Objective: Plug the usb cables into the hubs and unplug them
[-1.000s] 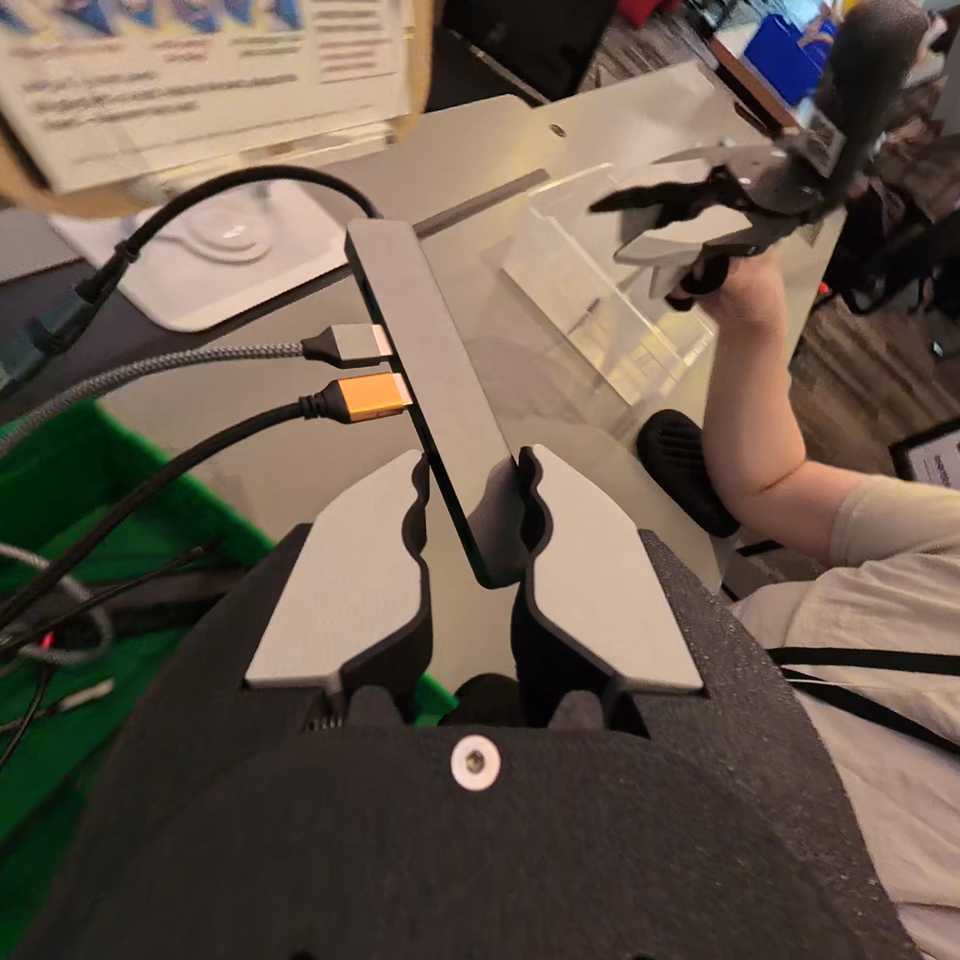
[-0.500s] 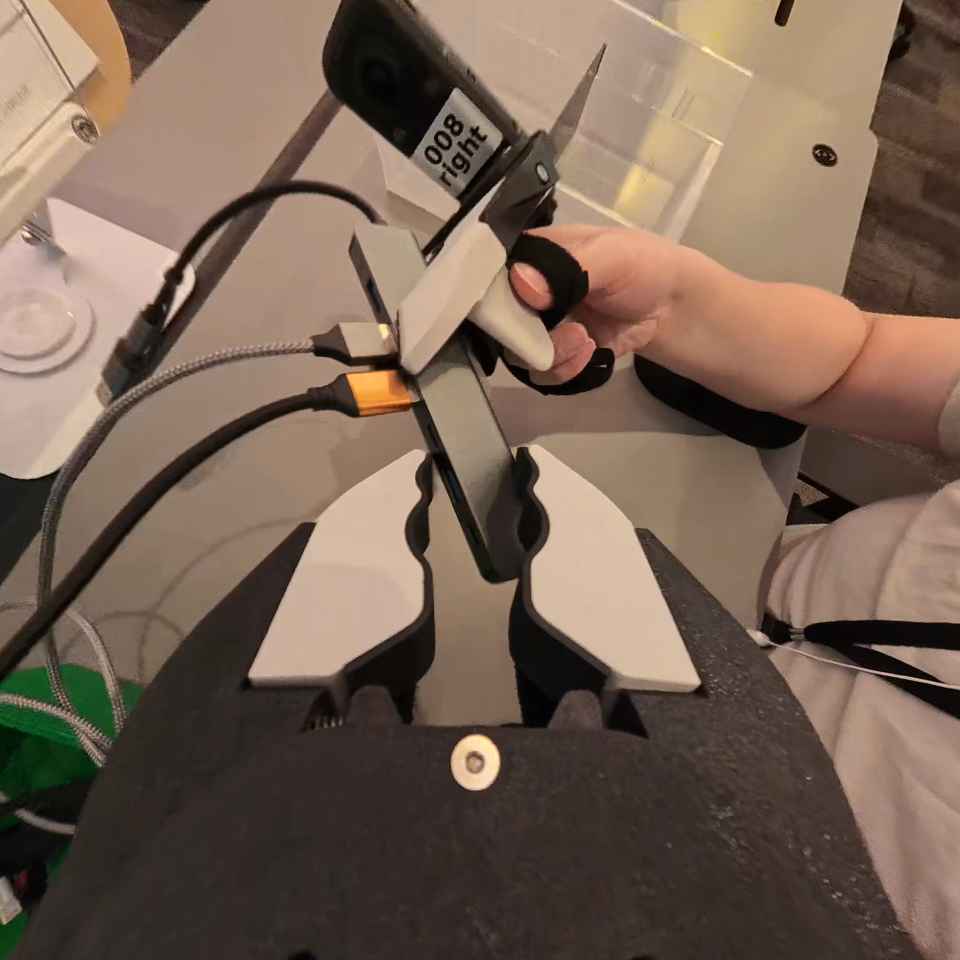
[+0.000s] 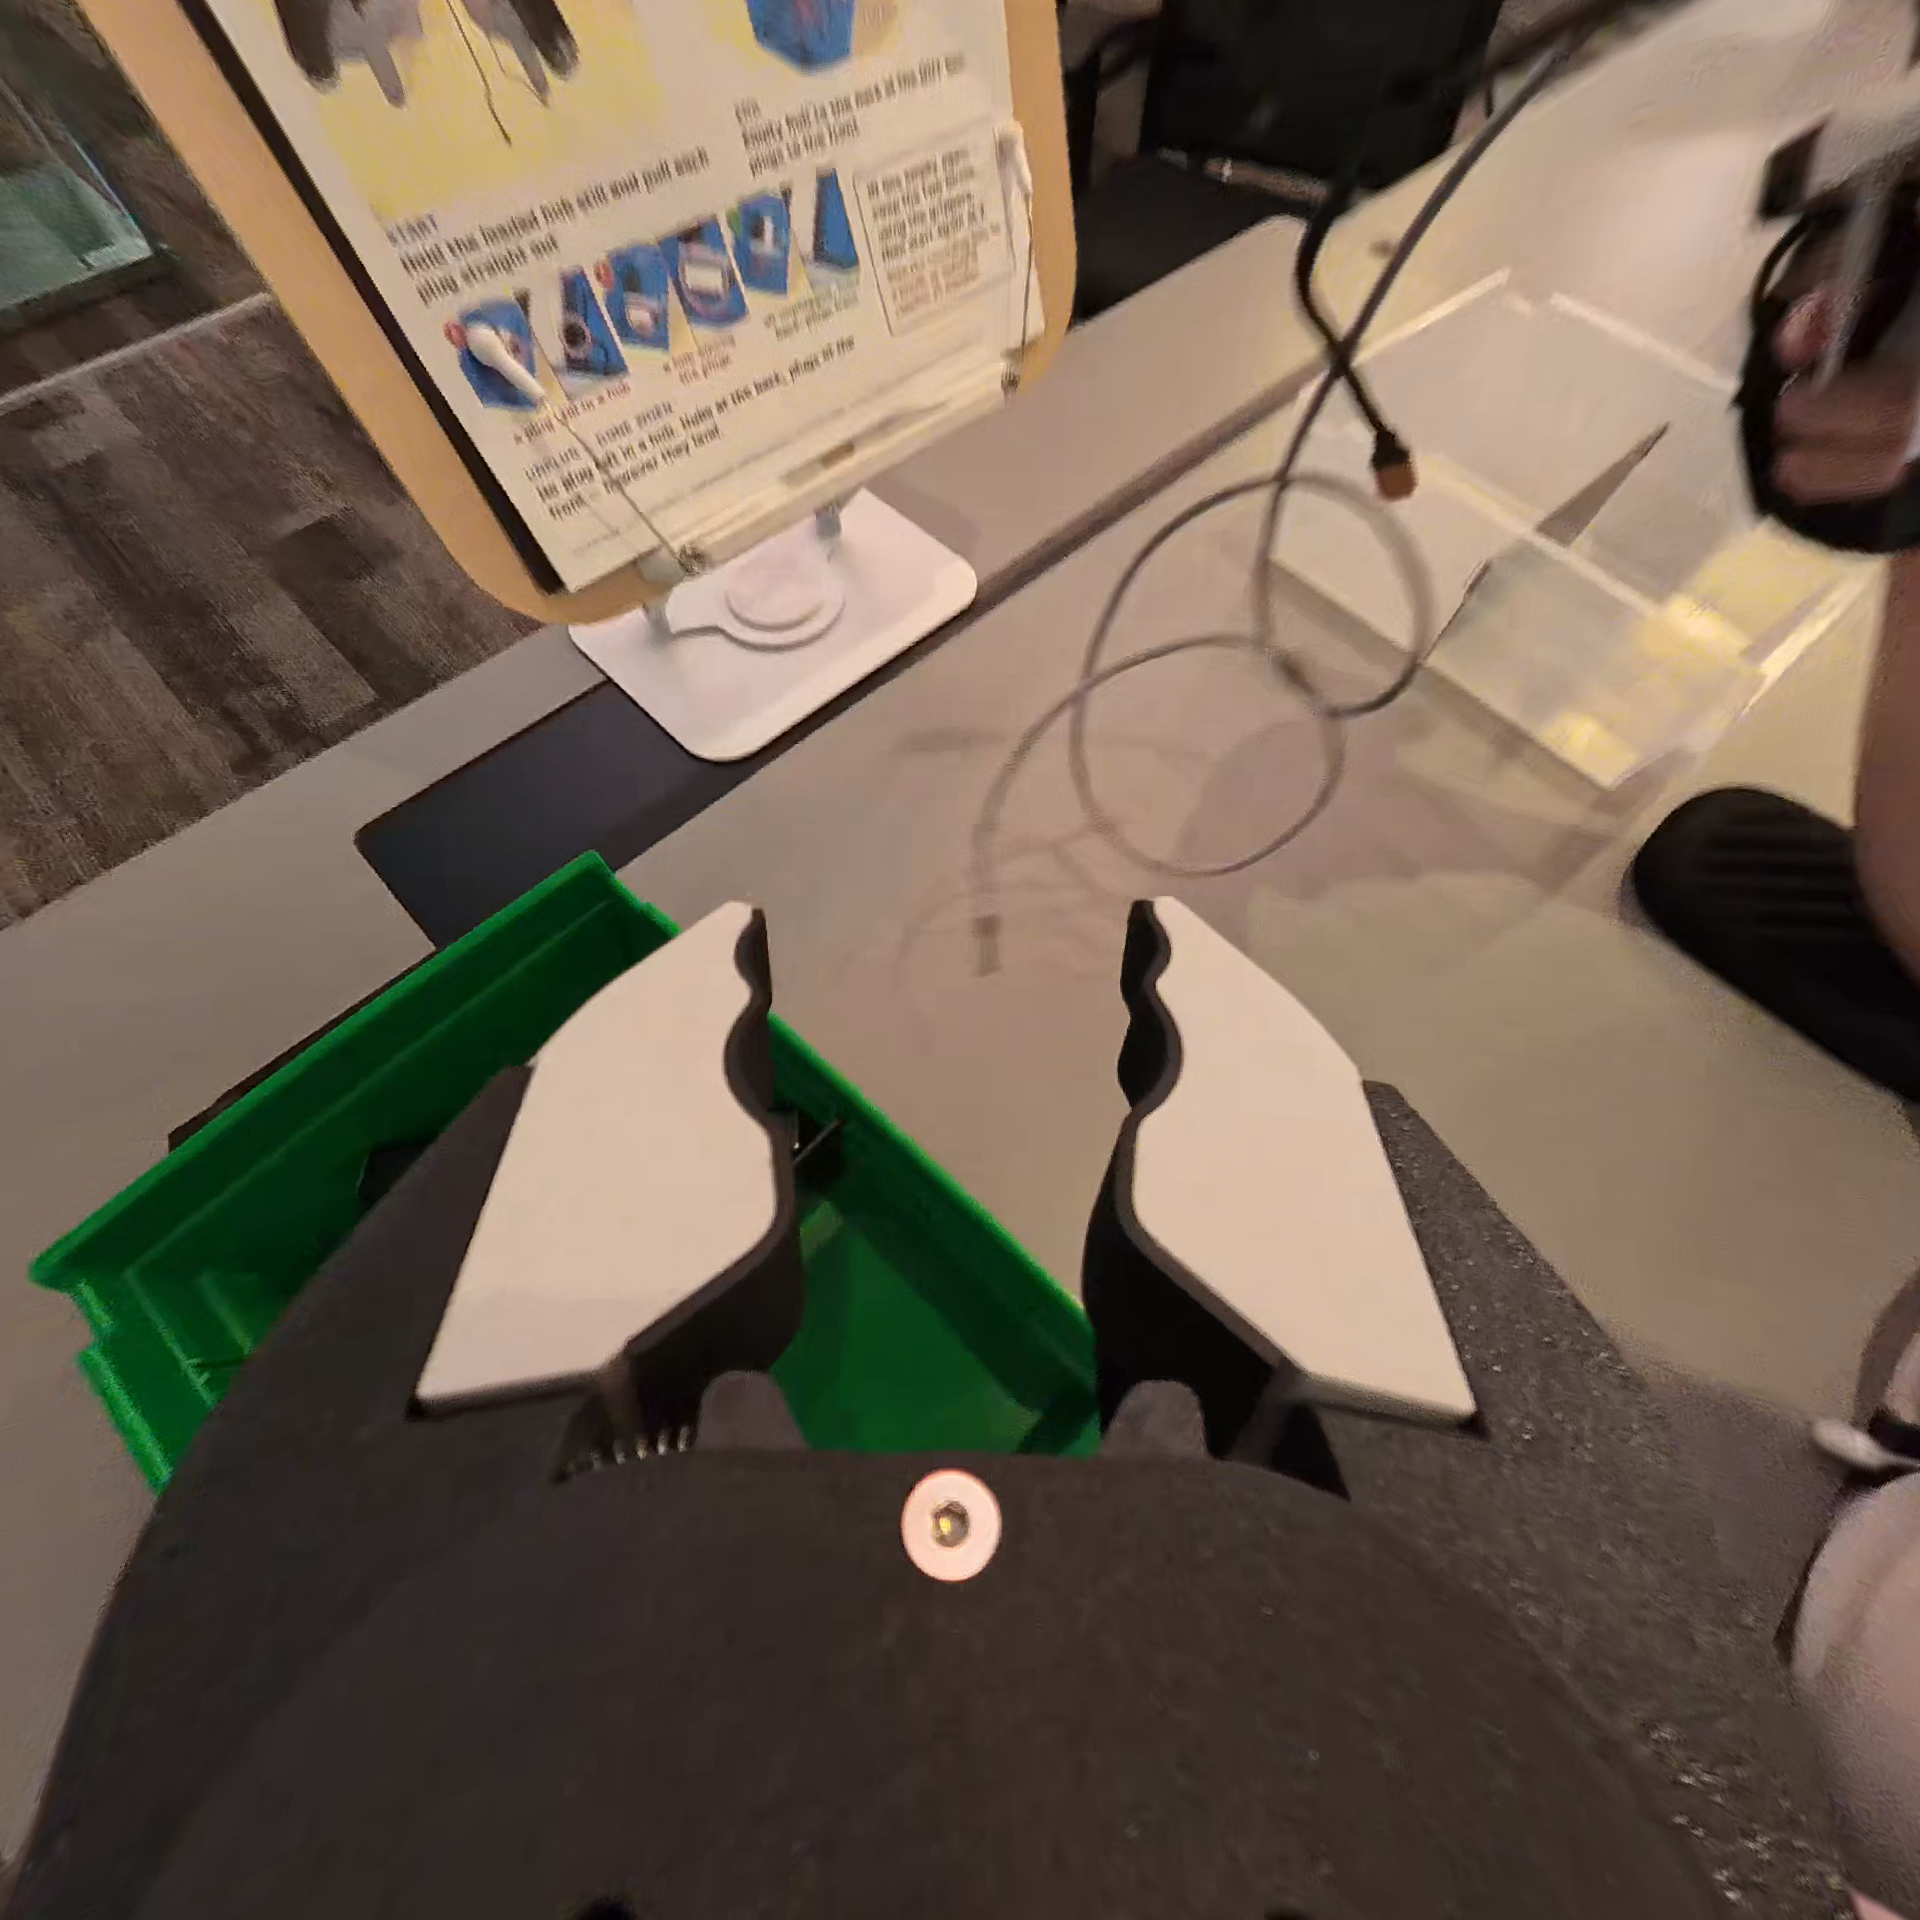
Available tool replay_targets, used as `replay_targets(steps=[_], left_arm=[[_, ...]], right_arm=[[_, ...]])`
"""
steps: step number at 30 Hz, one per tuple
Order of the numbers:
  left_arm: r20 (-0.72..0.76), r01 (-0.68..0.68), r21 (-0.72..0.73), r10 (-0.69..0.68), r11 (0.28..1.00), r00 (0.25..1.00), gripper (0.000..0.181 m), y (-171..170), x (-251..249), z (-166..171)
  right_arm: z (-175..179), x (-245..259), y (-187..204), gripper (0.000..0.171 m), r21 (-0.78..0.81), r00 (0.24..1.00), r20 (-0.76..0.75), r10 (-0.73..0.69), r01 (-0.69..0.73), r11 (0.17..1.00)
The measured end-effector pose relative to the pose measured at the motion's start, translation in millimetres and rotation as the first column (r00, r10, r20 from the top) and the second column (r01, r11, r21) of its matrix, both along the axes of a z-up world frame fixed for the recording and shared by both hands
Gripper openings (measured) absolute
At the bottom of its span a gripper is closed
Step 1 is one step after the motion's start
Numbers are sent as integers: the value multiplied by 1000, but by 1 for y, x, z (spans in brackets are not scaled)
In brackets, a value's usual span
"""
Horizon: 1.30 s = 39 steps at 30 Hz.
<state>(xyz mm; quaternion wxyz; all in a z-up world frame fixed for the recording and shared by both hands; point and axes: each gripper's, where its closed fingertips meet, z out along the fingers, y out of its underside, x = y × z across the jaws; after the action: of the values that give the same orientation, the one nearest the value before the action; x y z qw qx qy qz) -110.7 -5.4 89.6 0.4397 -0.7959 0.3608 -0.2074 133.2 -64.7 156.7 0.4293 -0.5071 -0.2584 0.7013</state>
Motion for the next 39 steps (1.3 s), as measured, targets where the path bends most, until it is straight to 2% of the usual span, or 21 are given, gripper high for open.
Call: replay_targets(steps=[3, 6, 9, 13, 15, 18, 22, 25, 29, 34, 36, 39], left_arm=[[-98, -12, -44, 7, 999, 995, 66, 12, 4, -21], [-121, 89, -65, -97, 994, 988, 64, 10, 39, -28], [14, 287, -60, -287, 956, 958, 61, -9, 95, -15], [252, 548, -38, -523, 835, 814, 65, -52, 158, 9], [301, 600, -43, -562, 799, 770, 68, -62, 180, 10], [332, 617, -23, -576, 787, 747, 75, -67, 210, 5], [436, 653, 31, -598, 757, 672, 78, -78, 240, 7], [515, 678, 71, -609, 732, 603, 69, -84, 251, 11], [655, 679, 183, -604, 711, 455, 33, -88, 245, 32], [686, 567, 272, -570, 778, 453, 24, -74, 234, 42], [653, 505, 293, -556, 812, 515, 11, -66, 232, 38], [576, 490, 312, -572, 814, 584, 11, -63, 230, 34]], right_arm=[[2, 4, -5, 12, 25, 999, 44, -27, 26, 999], [3, 5, -7, 12, 53, 995, 81, -58, 54, 997], [3, 6, -7, 12, 98, 990, 106, -94, 84, 992], [6, 12, -6, 12, 169, 988, 87, -131, 115, 979], [7, 13, -4, 12, 204, 987, 66, -146, 130, 970], [10, 13, -2, 12, 247, 988, -4, -156, 153, 957], [12, 10, 1, 12, 246, 983, -91, -160, 178, 953], [8, 1, 2, 12, 240, 981, -111, -161, 183, 953], [6, -10, 0, 13, 247, 976, -156, -151, 186, 951], [2, -16, 2, 13, 256, 962, -208, -179, 230, 939], [0, -17, 4, 12, 250, 953, -237, -190, 248, 936], [-3, -18, 6, 12, 218, 956, -253, -151, 208, 953]])
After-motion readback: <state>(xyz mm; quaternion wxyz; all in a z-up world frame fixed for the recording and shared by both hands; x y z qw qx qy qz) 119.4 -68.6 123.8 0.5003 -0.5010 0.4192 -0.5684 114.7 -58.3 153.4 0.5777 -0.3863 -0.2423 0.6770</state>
